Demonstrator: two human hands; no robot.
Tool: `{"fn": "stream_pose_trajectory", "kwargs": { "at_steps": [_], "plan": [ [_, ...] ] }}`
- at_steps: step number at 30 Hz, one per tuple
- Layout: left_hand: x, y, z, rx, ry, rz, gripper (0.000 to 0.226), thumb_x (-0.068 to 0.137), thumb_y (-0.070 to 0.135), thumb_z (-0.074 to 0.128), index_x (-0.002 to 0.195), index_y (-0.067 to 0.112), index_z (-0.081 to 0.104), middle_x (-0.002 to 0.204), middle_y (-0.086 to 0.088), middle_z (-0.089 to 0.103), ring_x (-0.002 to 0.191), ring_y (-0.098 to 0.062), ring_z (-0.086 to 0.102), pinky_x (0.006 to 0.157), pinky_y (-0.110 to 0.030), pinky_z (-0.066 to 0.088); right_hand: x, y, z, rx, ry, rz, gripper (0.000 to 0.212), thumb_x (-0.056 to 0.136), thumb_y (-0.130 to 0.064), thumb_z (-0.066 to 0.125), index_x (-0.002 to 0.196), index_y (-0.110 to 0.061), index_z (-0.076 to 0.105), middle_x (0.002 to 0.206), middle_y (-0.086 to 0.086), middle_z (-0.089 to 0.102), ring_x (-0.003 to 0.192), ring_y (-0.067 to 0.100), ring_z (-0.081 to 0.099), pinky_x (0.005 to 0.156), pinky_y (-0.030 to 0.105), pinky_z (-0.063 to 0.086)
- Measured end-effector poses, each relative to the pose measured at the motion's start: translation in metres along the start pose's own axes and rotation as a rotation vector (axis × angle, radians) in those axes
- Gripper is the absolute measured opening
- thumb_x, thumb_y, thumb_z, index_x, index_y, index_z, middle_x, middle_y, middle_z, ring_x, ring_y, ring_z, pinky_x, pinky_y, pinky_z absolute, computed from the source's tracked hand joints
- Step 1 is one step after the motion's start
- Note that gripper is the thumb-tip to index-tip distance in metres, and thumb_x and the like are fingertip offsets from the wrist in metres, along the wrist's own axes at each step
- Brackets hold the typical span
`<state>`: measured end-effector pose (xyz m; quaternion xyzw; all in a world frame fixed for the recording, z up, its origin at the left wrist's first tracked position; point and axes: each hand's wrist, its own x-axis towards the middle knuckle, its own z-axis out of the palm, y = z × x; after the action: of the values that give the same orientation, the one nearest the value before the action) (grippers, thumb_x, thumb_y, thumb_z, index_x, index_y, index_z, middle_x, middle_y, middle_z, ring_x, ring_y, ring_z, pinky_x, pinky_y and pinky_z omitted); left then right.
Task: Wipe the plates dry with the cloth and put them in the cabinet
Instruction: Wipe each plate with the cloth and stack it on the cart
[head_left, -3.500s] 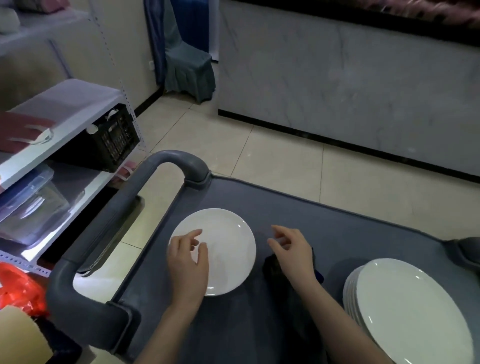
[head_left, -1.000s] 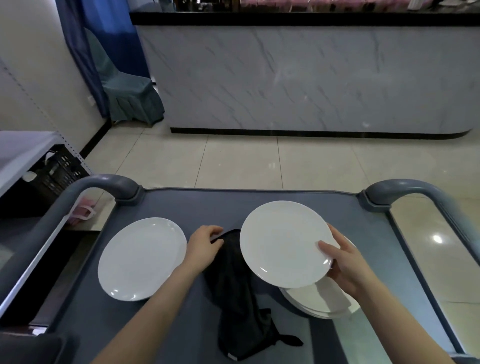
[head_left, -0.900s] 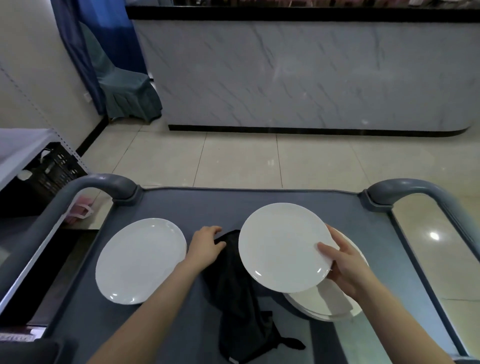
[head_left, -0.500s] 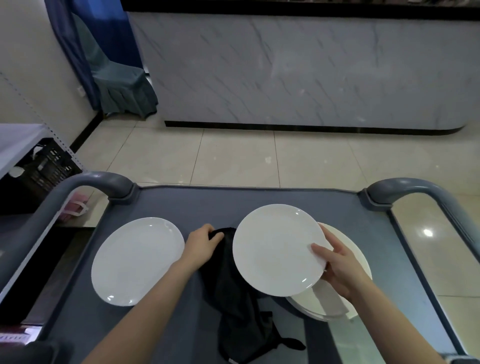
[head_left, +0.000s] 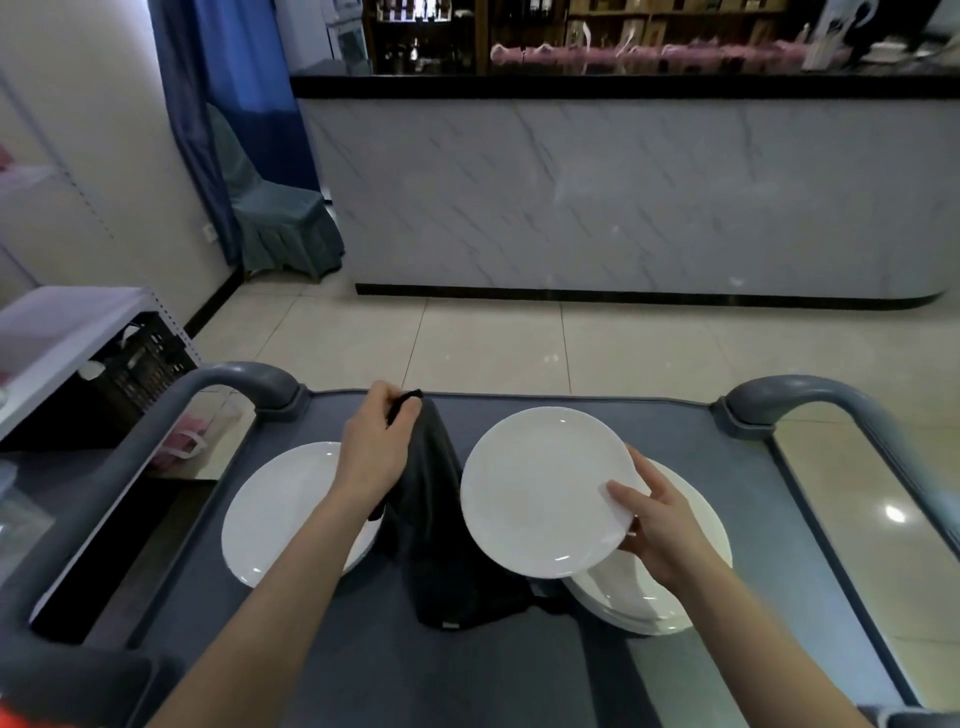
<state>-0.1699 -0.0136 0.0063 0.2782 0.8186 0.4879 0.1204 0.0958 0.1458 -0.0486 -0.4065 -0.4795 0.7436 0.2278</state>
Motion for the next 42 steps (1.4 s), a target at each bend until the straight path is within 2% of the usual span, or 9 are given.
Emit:
{"fn": "stream_pose_trajectory", "kwargs": {
  "at_steps": [6, 9, 12, 17, 20, 24, 26, 30, 42],
  "plan": [
    [-0.053, 0.036, 0.032, 0.118, -0.308, 0.274, 0.007, 0.094, 0.027, 0.061, 0.099, 0.026, 0.056, 0.091, 0.010, 0.067, 0.078, -0.004, 0.060, 0.068, -0.012, 0.044, -0.011, -0.002, 0.012, 0.042, 0.017, -0.043, 0.047, 0.096, -0.008, 0.057, 0.130, -0.040, 0.061, 0.123, 0.003, 0.068, 0.099, 0.034, 0.066, 0.065, 0.041, 0.057],
    [-0.076, 0.033, 0.055, 0.378, -0.554, 0.360, 0.015, 0.096, 0.033, 0.054, 0.106, 0.023, 0.059, 0.111, 0.007, 0.064, 0.100, -0.017, 0.060, 0.087, -0.033, 0.049, -0.016, -0.002, 0.014, 0.071, 0.013, -0.055, 0.048, 0.096, -0.007, 0.057, 0.134, -0.037, 0.059, 0.124, 0.005, 0.068, 0.098, 0.033, 0.066, 0.065, 0.041, 0.057],
    [-0.087, 0.022, 0.067, 0.525, -0.750, 0.389, 0.033, 0.103, 0.031, 0.040, 0.126, 0.021, 0.060, 0.152, 0.008, 0.041, 0.133, -0.014, 0.043, 0.105, -0.025, 0.036, -0.020, -0.001, 0.015, 0.095, 0.014, -0.066, 0.048, 0.096, -0.007, 0.058, 0.133, -0.037, 0.059, 0.120, 0.005, 0.070, 0.095, 0.031, 0.068, 0.064, 0.040, 0.058],
    [-0.084, 0.008, 0.059, 0.654, -0.509, 0.622, 0.039, 0.100, 0.022, 0.046, 0.136, 0.031, 0.057, 0.149, 0.018, 0.044, 0.119, -0.014, 0.041, 0.102, -0.032, 0.035, -0.023, 0.000, 0.013, 0.147, 0.035, -0.059, 0.044, 0.095, -0.008, 0.061, 0.125, -0.039, 0.063, 0.113, 0.003, 0.073, 0.086, 0.028, 0.070, 0.063, 0.039, 0.058],
    [-0.090, -0.002, 0.056, 0.517, -0.422, 0.558, 0.055, 0.095, 0.033, 0.055, 0.147, 0.033, 0.040, 0.152, 0.018, 0.037, 0.140, -0.006, 0.028, 0.114, -0.030, 0.025, -0.025, -0.002, 0.015, 0.133, 0.000, -0.078, 0.045, 0.095, -0.010, 0.061, 0.125, -0.042, 0.064, 0.114, 0.000, 0.074, 0.090, 0.028, 0.071, 0.063, 0.038, 0.058],
    [-0.107, -0.011, 0.065, 0.720, -0.461, 0.586, 0.059, 0.101, 0.042, 0.018, 0.155, 0.035, -0.004, 0.160, 0.023, -0.013, 0.147, -0.002, -0.018, 0.121, -0.030, -0.006, -0.030, -0.007, 0.020, 0.113, -0.051, -0.114, 0.046, 0.095, -0.012, 0.061, 0.126, -0.045, 0.063, 0.119, 0.000, 0.071, 0.097, 0.029, 0.069, 0.067, 0.039, 0.058],
    [-0.114, -0.007, 0.068, 0.737, -0.475, 0.588, 0.060, 0.095, 0.047, 0.001, 0.153, 0.037, -0.011, 0.155, 0.026, -0.024, 0.143, 0.001, -0.028, 0.117, -0.029, -0.014, -0.032, -0.011, 0.023, 0.117, -0.052, -0.130, 0.046, 0.095, -0.012, 0.062, 0.127, -0.044, 0.063, 0.119, 0.002, 0.072, 0.095, 0.028, 0.070, 0.066, 0.038, 0.057],
    [-0.126, 0.002, 0.080, 0.683, -0.522, 0.647, 0.062, 0.095, 0.049, 0.002, 0.154, 0.037, -0.010, 0.155, 0.028, -0.025, 0.142, 0.004, -0.028, 0.114, -0.029, -0.020, -0.037, -0.012, 0.031, 0.146, -0.044, -0.128, 0.044, 0.096, -0.016, 0.062, 0.129, -0.045, 0.061, 0.116, 0.004, 0.073, 0.089, 0.027, 0.070, 0.065, 0.039, 0.057],
    [-0.052, 0.014, 0.087, 0.677, -0.493, 0.605, 0.060, 0.104, 0.046, 0.021, 0.156, 0.036, -0.009, 0.158, 0.023, -0.021, 0.147, 0.000, -0.019, 0.123, -0.041, -0.007, -0.059, -0.005, 0.028, 0.076, -0.088, -0.151, 0.045, 0.095, -0.017, 0.064, 0.132, -0.043, 0.060, 0.112, 0.005, 0.075, 0.088, 0.028, 0.073, 0.062, 0.038, 0.057]
  ]
}}
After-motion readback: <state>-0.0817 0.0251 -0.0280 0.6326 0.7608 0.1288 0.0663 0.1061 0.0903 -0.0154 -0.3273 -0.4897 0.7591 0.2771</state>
